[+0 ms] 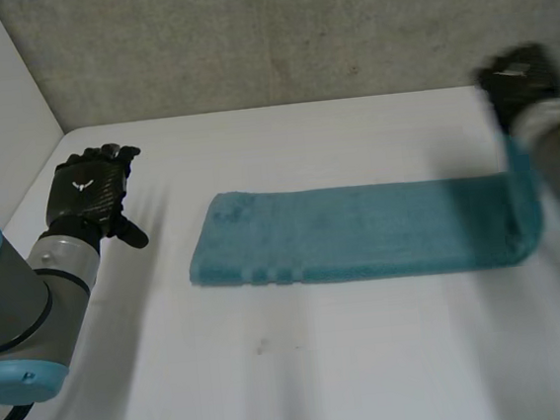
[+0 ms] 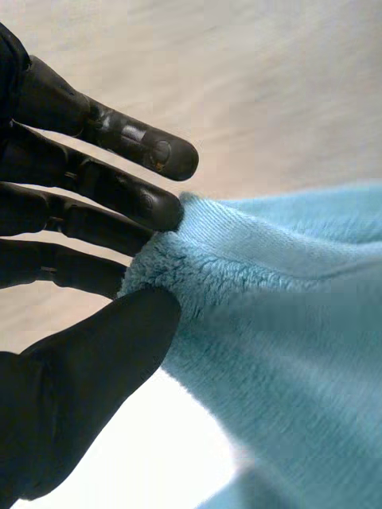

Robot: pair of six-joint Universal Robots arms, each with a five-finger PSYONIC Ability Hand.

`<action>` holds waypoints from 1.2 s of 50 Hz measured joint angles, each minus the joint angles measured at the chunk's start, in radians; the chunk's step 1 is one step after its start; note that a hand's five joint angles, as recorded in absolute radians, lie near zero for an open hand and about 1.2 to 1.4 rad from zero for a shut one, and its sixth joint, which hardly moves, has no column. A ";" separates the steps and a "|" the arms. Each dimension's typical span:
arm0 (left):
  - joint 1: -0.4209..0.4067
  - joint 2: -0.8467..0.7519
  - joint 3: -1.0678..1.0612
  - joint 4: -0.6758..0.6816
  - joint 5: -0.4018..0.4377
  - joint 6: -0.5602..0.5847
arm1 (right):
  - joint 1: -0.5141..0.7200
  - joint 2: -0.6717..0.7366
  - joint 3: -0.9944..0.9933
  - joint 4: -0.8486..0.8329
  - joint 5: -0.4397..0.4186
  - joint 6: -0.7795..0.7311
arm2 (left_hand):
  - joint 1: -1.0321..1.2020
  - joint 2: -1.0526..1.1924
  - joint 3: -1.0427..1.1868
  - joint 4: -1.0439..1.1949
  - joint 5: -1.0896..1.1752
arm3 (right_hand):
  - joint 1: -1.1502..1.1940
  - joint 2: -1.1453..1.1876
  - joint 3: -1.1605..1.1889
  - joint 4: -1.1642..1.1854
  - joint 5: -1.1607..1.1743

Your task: Fold the laundry

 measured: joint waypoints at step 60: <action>-0.157 -0.402 0.485 -0.206 0.095 0.000 | 0.101 -0.062 0.476 -0.068 -0.140 0.402 | 0.003 0.000 0.000 0.001 0.000 | -0.509 -0.653 -0.666 -0.670 -0.650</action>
